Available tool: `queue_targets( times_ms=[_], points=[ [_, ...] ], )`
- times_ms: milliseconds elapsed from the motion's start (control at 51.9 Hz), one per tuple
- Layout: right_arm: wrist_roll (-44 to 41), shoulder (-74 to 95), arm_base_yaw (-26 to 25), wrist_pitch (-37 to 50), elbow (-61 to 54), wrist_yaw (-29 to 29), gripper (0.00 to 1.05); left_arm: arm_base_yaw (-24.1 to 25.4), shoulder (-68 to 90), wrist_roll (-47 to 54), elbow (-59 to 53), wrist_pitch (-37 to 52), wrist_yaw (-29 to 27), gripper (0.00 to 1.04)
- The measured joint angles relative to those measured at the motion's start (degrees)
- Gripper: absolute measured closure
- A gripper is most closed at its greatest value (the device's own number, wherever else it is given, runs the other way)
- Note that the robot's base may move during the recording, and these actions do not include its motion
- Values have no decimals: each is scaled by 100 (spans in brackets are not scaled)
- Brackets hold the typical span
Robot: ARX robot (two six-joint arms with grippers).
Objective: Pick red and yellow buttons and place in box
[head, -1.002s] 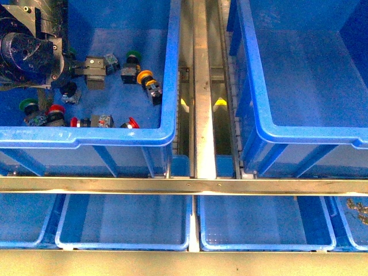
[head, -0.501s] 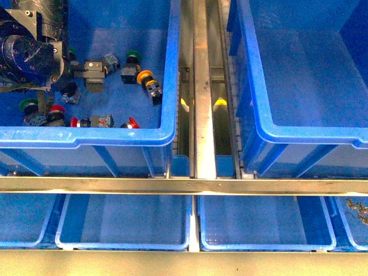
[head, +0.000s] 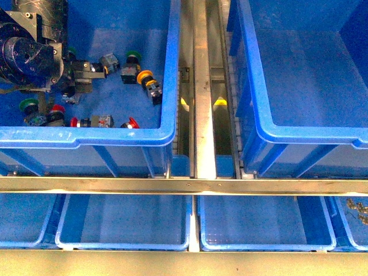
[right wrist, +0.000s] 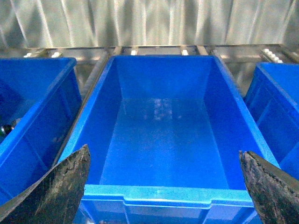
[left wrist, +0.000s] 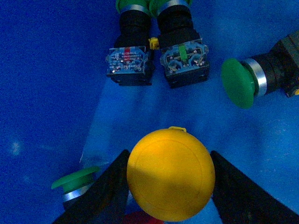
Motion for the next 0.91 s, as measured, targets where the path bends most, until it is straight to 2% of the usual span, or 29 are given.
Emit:
queue_targets(
  times_ms=[96, 173, 482, 905],
  points=[
    [0, 0, 0, 0, 0, -2, 7, -2, 0, 0, 0, 31, 11, 69],
    [0, 0, 0, 0, 0, -2, 7, -2, 0, 2, 0, 35, 11, 71],
    [0, 0, 0, 0, 0, -2, 7, -4, -52, 7, -157, 205, -11, 71],
    [0, 0, 0, 0, 0, -2, 7, -87, -1235, 273, -1320, 911, -96, 71]
  ],
)
